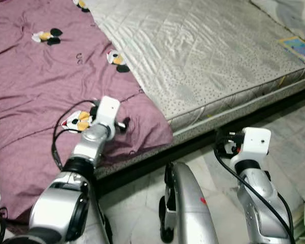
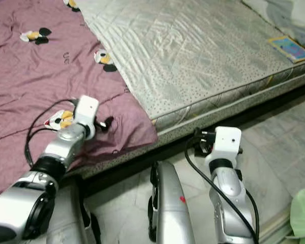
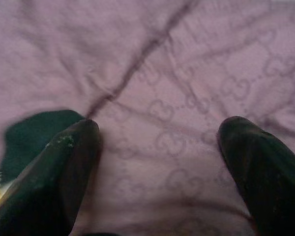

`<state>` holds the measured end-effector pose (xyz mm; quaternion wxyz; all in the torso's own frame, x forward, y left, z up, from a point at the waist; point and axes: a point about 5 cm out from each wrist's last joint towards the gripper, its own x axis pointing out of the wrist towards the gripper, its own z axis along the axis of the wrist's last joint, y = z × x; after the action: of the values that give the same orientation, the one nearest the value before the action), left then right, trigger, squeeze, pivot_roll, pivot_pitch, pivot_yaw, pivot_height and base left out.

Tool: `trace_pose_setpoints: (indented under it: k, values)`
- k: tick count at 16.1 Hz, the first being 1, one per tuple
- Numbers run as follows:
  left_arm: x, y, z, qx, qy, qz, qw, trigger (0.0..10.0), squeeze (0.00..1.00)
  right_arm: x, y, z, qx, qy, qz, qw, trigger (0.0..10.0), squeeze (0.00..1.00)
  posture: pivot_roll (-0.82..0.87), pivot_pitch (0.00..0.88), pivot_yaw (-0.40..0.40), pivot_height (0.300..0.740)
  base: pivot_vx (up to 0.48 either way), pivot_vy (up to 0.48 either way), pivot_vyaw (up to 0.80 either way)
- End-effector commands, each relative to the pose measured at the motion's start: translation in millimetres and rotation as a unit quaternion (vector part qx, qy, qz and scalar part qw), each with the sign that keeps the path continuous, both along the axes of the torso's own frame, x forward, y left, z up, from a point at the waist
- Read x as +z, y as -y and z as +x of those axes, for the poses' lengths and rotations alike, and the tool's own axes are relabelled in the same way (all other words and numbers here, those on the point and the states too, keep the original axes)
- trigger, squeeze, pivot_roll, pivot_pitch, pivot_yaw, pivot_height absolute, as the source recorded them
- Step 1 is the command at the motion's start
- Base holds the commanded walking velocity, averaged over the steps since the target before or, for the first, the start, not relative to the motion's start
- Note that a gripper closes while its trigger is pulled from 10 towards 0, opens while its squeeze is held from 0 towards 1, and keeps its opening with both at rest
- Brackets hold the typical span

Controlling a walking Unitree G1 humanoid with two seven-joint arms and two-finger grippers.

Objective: Clean up the room

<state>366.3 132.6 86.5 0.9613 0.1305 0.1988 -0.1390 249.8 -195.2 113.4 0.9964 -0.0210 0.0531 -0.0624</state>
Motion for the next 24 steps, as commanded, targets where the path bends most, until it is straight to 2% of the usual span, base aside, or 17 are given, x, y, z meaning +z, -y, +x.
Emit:
trace_pose_setpoints:
  k: [1, 2, 3, 5, 7, 9, 11, 14, 15, 16, 18, 21, 22, 24]
  values:
    - [-15, 13.6, -7.4, -0.048, -0.044, 0.02, 0.998, 10.0, 0.0, 3, 4.4, -2.2, -0.005, 0.001, -0.007, 1.0, 10.0, 0.0, -0.21, 0.172, -0.064, 0.52, 0.0, 0.0, 0.0]
    - [-21, 21.9, -11.5, -0.073, -0.061, 0.028, 0.995, 10.0, 0.0, 4, 4.0, -1.9, -0.005, 0.001, -0.007, 1.0, 10.0, 0.0, -0.22, 0.167, -0.059, 0.52, 0.0, 0.0, 0.0]
    - [-34, 36.3, -21.3, -0.11, -0.092, 0.03, 0.989, 10.0, 0.0, 4, 3.1, -2.0, -0.005, 0.0, -0.007, 1.0, 10.0, 0.0, -0.22, 0.159, -0.053, 0.52, 0.0, 0.0, 0.0]
    - [-48, 50.2, -34.2, -0.163, -0.111, 0.06, 0.978, 10.0, 0.0, 4, 2.2, -1.3, -0.006, 0.001, -0.005, 1.0, 10.0, 0.0, -0.21, 0.15, -0.048, 0.52, 0.0, 0.0, 0.0]
    - [-55, 54.4, -40.2, -0.192, -0.11, 0.086, 0.972, 10.0, 0.0, 5, 0.8, 1.8, -0.007, 0.005, -0.002, 1.0, 10.0, 0.0, -0.2, 0.136, -0.041, 0.52, 0.0, 0.0, 0.0]
    - [-52, 50.8, -37.6, -0.189, -0.085, 0.089, 0.974, 10.0, 0.0, 4, -2.4, 6.6, -0.006, 0.01, 0.003, 1.0, 10.0, 0.0, -0.18, 0.121, -0.034, 0.52, 0.0, 0.0, 0.0]
    - [-38, 48.2, -29.1, -0.187, -0.029, 0.082, 0.978, 10.0, 0.0, 4, -6.5, 11.7, -0.007, 0.017, 0.01, 1.0, 10.0, 0.0, -0.15, 0.107, -0.027, 0.52, 0.0, 0.0, 0.0]
    - [-18, 47.1, -21.2, -0.21, 0.044, 0.096, 0.972, 10.0, 0.0, 2, -13.8, 19.0, -0.004, 0.023, 0.018, 1.0, 10.0, 0.0, -0.1, 0.087, -0.021, 0.52, 0.0, 0.0, 0.0]
    - [-11, 47.7, -20.5, -0.221, 0.069, 0.102, 0.967, 10.0, 0.0, 1, -16.4, 21.8, -0.003, 0.025, 0.022, 0.999, 10.0, 0.0, -0.09, 0.08, -0.017, 0.52, 0.0, 0.0, 0.0]
    - [1, 48.4, -21.9, -0.24, 0.117, 0.122, 0.956, 10.0, 0.0, 1, -18.6, 25.5, -0.004, 0.028, 0.026, 0.999, 10.0, 0.0, -0.08, 0.072, -0.013, 0.52, 0.0, 0.0, 0.0]
    - [12, 48.2, -25.1, -0.246, 0.161, 0.13, 0.947, 10.0, 0.0, 0, -20.1, 28.1, -0.005, 0.031, 0.028, 0.999, 10.0, 0.0, -0.06, 0.065, -0.01, 0.52, 0.0, 0.0, 0.0]
    - [36, 41.7, -36.6, -0.215, 0.241, 0.119, 0.939, 10.0, 0.0, -1, -21.6, 31.2, -0.007, 0.038, 0.03, 0.999, 10.0, 0.0, -0.05, 0.054, -0.002, 0.52, 0.0, 0.0, 0.0]
    - [45, 34.3, -43.7, -0.182, 0.271, 0.105, 0.94, 10.0, 0.0, -2, -20.7, 31.7, -0.009, 0.04, 0.031, 0.999, 10.0, 0.0, -0.04, 0.046, 0.001, 0.52, 0.0, 0.0, 0.0]
    - [48, 14.9, -61.7, -0.11, 0.282, 0.059, 0.951, 10.0, 0.0, -3, -19.3, 31.7, -0.012, 0.043, 0.033, 0.998, 10.0, 0.0, -0.03, 0.034, 0.004, 0.52, 0.0, 0.0, 0.0]
